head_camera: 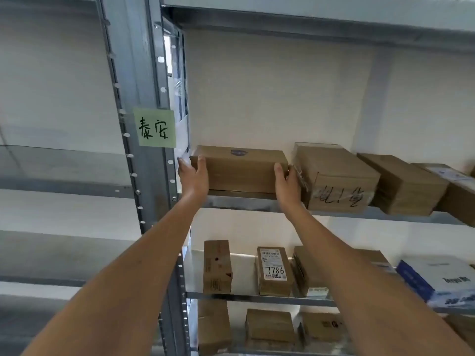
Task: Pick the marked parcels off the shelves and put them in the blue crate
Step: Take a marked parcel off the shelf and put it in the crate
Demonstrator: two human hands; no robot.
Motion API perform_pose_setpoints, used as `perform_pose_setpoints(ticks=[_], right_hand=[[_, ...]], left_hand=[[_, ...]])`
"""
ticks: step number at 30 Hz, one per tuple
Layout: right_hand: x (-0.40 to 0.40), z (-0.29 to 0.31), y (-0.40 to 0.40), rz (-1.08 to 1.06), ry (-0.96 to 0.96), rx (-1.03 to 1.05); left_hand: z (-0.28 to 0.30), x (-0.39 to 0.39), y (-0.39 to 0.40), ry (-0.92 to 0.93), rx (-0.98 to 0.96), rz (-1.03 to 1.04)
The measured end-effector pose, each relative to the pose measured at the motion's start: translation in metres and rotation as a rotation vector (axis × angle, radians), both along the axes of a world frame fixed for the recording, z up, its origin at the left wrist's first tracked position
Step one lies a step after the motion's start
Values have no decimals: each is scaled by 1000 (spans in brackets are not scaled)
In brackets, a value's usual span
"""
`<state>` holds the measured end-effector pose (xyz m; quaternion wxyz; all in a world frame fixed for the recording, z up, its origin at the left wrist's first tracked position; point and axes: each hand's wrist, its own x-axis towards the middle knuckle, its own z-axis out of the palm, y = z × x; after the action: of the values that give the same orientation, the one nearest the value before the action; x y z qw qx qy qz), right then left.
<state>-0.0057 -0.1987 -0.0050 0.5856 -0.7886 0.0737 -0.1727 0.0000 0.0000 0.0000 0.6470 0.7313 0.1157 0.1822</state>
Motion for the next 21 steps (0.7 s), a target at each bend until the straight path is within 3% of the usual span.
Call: perform_pose_setpoints(ticks=[5, 9, 16, 21], right_hand=[[2, -11, 5, -23, 8, -69], [1, -17, 6, -30, -36, -126], [0, -17, 2, -2, -61, -60], [-2, -11, -3, 14, -187, 147]], left_hand=[[-13, 8, 0, 49, -52, -16], [-18, 10, -5, 31, 21, 45], [-17, 5, -5, 23, -16, 16], [-14, 0, 0, -106, -169, -24]])
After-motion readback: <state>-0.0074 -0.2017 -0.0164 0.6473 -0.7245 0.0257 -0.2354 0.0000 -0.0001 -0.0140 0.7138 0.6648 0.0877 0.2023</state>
